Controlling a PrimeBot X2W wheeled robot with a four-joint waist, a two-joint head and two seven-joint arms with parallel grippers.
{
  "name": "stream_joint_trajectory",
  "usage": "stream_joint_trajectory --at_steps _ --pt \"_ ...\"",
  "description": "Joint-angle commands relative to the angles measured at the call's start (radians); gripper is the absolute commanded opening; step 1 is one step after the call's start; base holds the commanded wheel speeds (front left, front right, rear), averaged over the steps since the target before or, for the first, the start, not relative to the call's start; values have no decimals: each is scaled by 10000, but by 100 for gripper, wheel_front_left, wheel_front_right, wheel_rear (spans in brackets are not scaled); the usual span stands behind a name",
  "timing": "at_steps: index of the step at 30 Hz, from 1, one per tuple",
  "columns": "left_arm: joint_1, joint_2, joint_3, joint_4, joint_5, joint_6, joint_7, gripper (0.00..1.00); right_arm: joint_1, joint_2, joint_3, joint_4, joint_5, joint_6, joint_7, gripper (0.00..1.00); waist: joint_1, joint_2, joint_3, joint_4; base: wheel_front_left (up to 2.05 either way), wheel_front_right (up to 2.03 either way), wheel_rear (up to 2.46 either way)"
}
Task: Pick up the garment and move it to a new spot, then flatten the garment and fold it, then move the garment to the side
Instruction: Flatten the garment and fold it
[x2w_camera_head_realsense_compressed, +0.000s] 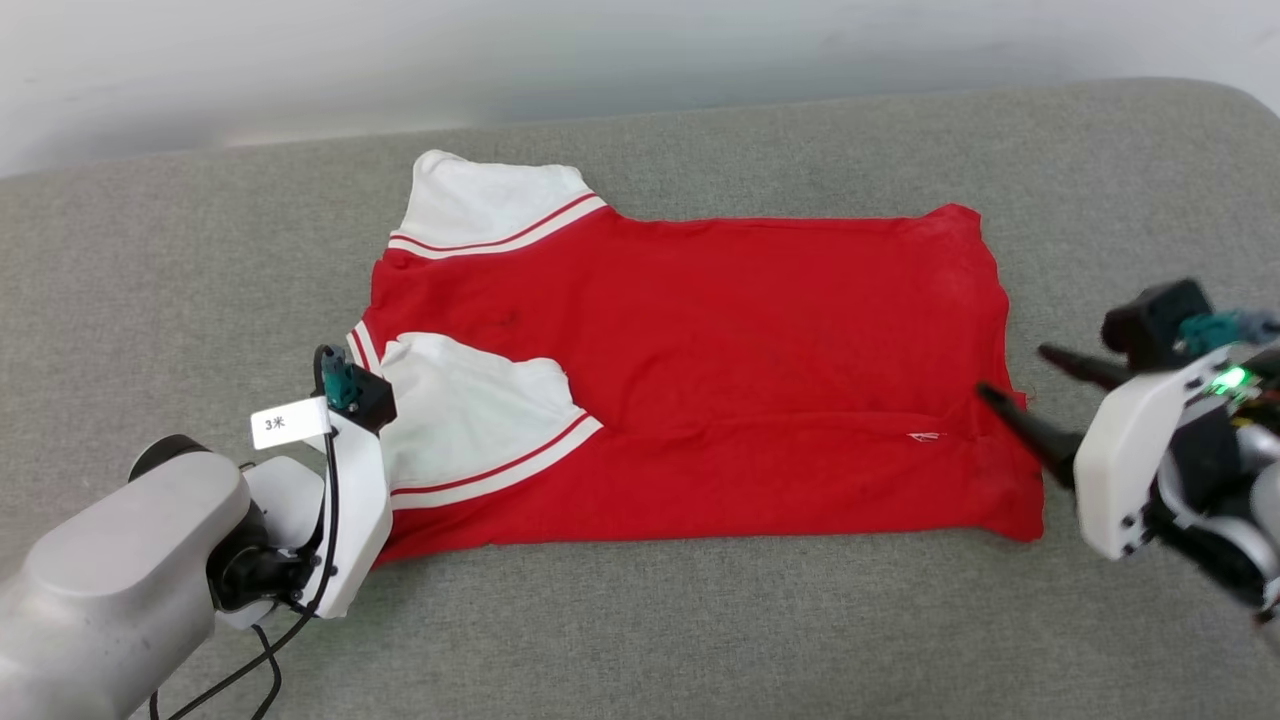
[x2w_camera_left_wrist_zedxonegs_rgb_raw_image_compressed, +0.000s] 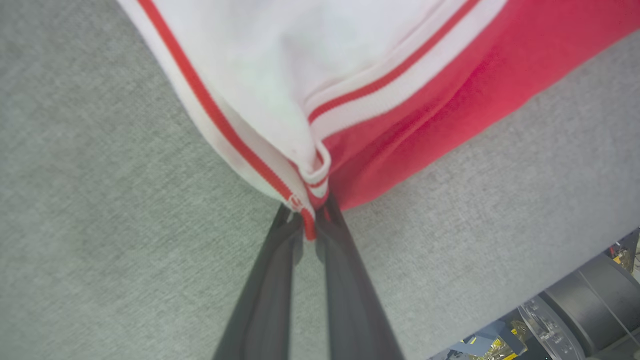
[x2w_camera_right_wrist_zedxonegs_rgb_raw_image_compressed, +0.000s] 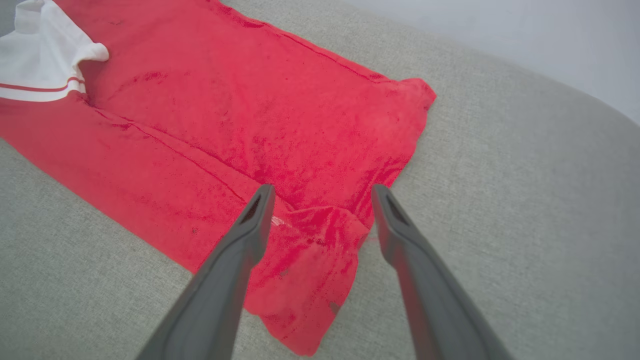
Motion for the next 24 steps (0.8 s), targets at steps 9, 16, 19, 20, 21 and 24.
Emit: stream_joint_trajectory --at_steps 9,16,19,20,21,24 --pt "-322 305 -313 -824 82 -18 -609 0 -1822 -1578 1138 -638 648 -5 2572 100 0 -1 -255 253 0 0 0" --pt "-655 360 -396 -1175 282 -19 -841 0 -2334 -1808 1733 252 1805 -5 5212 100 0 -1 8 426 0 0 0" --pt "-801 275 -417 -1274 361 -19 -908 0 -2144 -1399 1457 1086 2185 -5 5671 100 0 -1 213 529 0 0 0" --pt "-860 252 -421 -1302 390 -19 -930 0 -2073 -1238 1372 1346 2270 -5 5736 100 0 -1 293 566 0 0 0" --pt "-910 232 -419 -1324 410 -19 -937 0 -2038 -1073 1294 1554 2283 -5 5740 100 0 -1 376 599 0 0 0" --pt "-1069 221 -440 -1369 459 -19 -990 0 -1906 -481 1031 2128 2411 -5 5586 100 0 -1 613 672 0 0 0"
